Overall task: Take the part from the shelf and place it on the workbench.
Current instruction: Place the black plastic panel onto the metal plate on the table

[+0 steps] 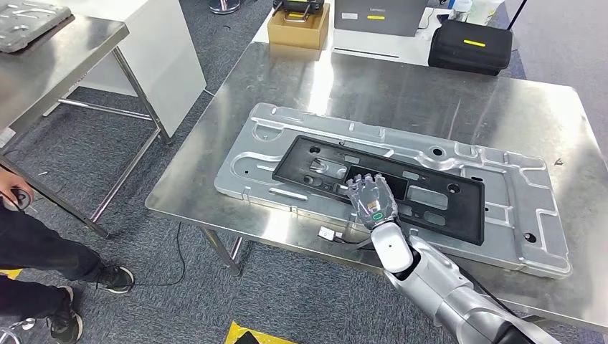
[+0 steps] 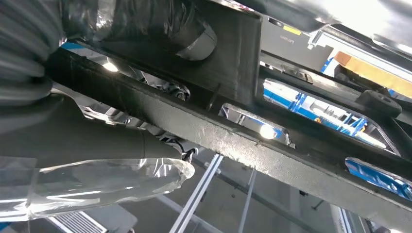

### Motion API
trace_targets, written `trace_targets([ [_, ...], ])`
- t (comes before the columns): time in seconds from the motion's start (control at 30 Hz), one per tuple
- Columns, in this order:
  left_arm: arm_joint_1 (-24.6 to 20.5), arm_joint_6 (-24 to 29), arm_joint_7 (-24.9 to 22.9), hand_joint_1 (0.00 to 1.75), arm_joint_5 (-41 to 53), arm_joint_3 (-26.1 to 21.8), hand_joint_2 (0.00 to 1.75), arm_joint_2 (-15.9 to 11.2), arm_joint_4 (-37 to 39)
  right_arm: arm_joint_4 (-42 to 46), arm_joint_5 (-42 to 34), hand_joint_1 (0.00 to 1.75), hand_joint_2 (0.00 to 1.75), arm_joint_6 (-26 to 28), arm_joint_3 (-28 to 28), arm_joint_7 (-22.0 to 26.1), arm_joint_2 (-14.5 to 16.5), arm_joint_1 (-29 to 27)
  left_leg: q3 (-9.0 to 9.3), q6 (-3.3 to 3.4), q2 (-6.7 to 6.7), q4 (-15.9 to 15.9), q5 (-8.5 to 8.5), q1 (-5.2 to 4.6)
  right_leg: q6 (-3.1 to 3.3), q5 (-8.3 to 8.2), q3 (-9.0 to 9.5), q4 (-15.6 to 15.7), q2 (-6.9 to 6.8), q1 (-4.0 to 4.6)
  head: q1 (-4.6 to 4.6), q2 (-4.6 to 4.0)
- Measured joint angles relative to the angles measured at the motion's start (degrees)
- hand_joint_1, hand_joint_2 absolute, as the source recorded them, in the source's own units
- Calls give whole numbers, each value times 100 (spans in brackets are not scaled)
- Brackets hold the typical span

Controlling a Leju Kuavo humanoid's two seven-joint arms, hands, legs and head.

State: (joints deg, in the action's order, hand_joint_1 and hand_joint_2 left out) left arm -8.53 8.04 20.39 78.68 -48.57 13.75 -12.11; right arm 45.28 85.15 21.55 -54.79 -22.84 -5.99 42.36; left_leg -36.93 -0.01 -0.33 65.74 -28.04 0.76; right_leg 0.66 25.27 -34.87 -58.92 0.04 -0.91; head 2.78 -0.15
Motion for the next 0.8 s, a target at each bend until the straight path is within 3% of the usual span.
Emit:
trace_targets([
  [0.03,-5,0,0,0,0,0,0,0,0,-7,0,151,175,-1,7,-1,6,2,172,13,-3,-356,119,-2,-22,7,-7,-17,9,7,1,0],
  [0.07,-7,0,0,0,0,0,0,0,0,-13,0,134,175,-4,14,-1,11,3,275,32,-5,-578,171,-5,-50,9,-17,-29,16,14,4,0],
  [0.17,2,0,-1,0,0,0,0,0,0,-35,0,22,175,-33,37,-4,18,6,318,123,-8,-692,190,-27,-150,4,-34,-36,25,14,8,0],
  [0.2,5,-1,-2,0,0,1,0,0,0,-49,0,0,175,-40,52,-5,20,5,324,157,-6,-709,207,-26,-179,35,-50,-71,22,5,8,0],
  [0.23,3,-3,-3,0,0,1,0,0,0,-64,0,0,175,-36,70,-6,26,3,327,195,-2,-728,224,-19,-204,120,-101,-185,19,-2,9,0],
  [0.3,-2,-12,-4,0,0,3,0,0,0,-111,0,0,175,17,120,-9,45,-13,326,242,7,-745,242,-15,-237,455,-359,-762,13,-8,10,0],
  [0.37,2,-17,-9,0,0,5,0,0,0,-165,0,0,87,116,162,-4,67,-47,321,258,12,-744,242,-23,-252,730,-664,-1433,11,-8,9,0],
  [0.4,7,-16,-14,0,0,6,0,0,0,-188,0,0,44,168,178,10,76,-60,322,258,10,-742,240,-26,-252,729,-721,-1559,11,-8,10,0],
  [0.43,10,-16,-21,0,0,8,0,0,0,-206,0,0,0,213,195,32,85,-62,328,256,9,-741,238,-26,-245,627,-679,-1478,11,-8,10,0],
  [0.5,12,-7,-32,0,-15,14,0,1,0,-226,-1,0,0,190,246,123,103,-36,351,238,6,-739,225,-26,-210,259,-347,-813,10,-7,10,0],
  [0.57,14,25,-30,0,-80,17,0,1,0,-217,-7,0,0,-96,316,326,116,22,364,191,10,-729,202,-47,-164,58,-34,-181,11,21,8,0],
  [0.63,21,70,-8,0,-175,11,0,-3,0,-88,-13,0,0,-573,419,608,93,66,379,134,17,-733,193,-62,-126,71,49,-21,19,56,4,0],
  [0.7,39,101,23,0,-231,3,0,-10,0,159,-15,0,0,-913,527,806,18,58,396,79,16,-718,166,-53,-72,55,90,21,12,35,4,0],
  [0.73,54,107,37,0,-242,1,0,-13,0,294,-15,0,0,-955,574,855,-31,30,362,51,15,-619,85,-50,-37,44,114,48,-3,21,0,0],
  [0.8,87,114,55,0,-252,0,0,-19,0,551,-10,0,0,-836,660,888,-119,-74,141,6,16,-102,-241,-33,12,28,132,79,-37,9,-7,0],
])
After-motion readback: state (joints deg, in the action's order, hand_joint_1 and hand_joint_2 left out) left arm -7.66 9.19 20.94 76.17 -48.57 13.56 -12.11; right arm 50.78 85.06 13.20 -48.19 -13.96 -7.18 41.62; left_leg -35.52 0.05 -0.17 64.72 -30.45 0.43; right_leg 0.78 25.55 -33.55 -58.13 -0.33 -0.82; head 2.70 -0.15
